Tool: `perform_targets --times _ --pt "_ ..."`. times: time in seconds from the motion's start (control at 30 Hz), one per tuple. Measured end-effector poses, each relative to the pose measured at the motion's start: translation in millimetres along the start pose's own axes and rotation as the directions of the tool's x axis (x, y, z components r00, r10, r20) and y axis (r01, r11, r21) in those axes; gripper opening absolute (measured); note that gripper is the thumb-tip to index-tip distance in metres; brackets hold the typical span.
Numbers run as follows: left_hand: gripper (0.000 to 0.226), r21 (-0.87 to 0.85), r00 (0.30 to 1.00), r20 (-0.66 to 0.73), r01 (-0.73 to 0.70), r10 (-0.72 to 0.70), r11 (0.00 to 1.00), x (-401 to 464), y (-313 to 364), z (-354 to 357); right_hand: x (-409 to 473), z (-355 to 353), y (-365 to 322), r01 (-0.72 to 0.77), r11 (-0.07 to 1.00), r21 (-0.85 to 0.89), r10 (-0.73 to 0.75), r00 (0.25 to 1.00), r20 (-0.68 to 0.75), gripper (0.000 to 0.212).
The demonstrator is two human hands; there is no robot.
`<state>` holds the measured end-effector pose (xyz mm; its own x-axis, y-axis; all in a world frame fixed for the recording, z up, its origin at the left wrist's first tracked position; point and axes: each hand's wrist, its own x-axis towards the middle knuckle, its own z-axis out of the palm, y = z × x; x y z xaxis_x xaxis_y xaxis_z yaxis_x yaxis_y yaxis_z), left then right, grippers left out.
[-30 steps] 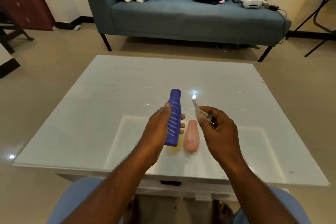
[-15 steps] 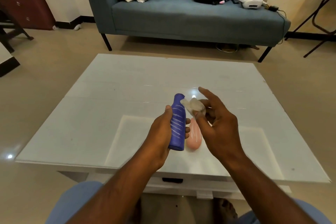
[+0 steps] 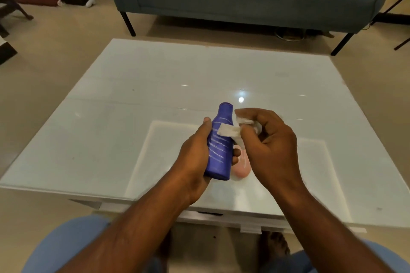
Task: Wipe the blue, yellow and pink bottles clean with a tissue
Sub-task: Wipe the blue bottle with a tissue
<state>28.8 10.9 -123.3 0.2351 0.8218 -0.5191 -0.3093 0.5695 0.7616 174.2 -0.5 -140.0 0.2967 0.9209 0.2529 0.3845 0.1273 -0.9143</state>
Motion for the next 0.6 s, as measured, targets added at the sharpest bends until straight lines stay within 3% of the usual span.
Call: perform_targets --times 0.13,0.23,0.4,0.6 --pt "0.041 -0.006 0.999 0.020 0.046 -0.046 0.999 0 -6 3 -2 -5 -1 -0.083 0.995 0.063 0.082 0.996 0.023 0.025" --pt "0.038 -0.034 0.998 0.039 0.048 -0.046 0.998 2 -7 3 -3 -11 -4 -0.062 0.996 0.071 0.062 0.998 -0.004 0.024" --pt "0.029 -0.013 0.998 0.059 -0.032 0.032 0.999 3 -8 -2 -2 -26 -10 -0.037 0.997 0.061 0.040 0.997 -0.059 0.007" --pt "0.031 0.024 0.993 0.100 -0.058 0.055 0.998 1 -8 -3 -1 -37 2 -0.054 0.993 -0.102 0.044 0.995 -0.094 0.019"
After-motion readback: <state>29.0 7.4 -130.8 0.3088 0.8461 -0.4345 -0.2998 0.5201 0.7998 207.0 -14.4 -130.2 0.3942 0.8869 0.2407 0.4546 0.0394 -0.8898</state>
